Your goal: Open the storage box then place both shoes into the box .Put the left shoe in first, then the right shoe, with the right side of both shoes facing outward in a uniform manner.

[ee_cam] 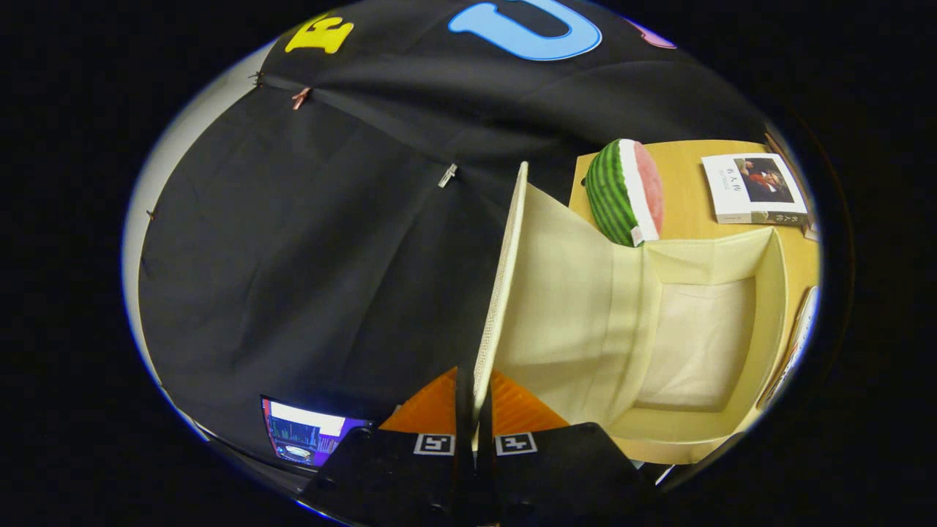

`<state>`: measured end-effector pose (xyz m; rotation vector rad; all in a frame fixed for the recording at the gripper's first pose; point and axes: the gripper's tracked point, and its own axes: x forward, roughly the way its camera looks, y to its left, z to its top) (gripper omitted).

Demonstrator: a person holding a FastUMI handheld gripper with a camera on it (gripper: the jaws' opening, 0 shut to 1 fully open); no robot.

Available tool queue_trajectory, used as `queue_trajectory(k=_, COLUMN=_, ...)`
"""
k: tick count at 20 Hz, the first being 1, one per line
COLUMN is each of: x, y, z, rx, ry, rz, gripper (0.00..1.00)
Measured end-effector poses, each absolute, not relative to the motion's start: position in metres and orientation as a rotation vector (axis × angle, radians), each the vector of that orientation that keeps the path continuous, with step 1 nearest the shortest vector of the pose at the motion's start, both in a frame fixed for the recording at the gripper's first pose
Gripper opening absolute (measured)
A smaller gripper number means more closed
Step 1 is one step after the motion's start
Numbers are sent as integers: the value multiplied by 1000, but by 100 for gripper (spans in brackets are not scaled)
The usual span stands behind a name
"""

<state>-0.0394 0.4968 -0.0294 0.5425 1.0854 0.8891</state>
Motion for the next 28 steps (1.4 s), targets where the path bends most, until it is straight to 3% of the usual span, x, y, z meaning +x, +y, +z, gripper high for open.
queue_trajectory(k=8, x=-48, y=537, z=-42, rx=432, ry=1039, rz=923, gripper=11)
queue_trajectory(k=11, x=-37, y=511, z=-32, rx=369, ry=935, rz=924, gripper=100)
queue_trajectory(k=16, x=-7, y=432, z=3, rx=316, ry=723, rz=852, gripper=98)
queue_trajectory(k=21, x=31, y=305, z=-14, rx=121, ry=595, rz=653, gripper=98)
queue_trajectory(k=28, x=37, y=141, z=-104, rx=-32, ry=683, rz=379, gripper=98)
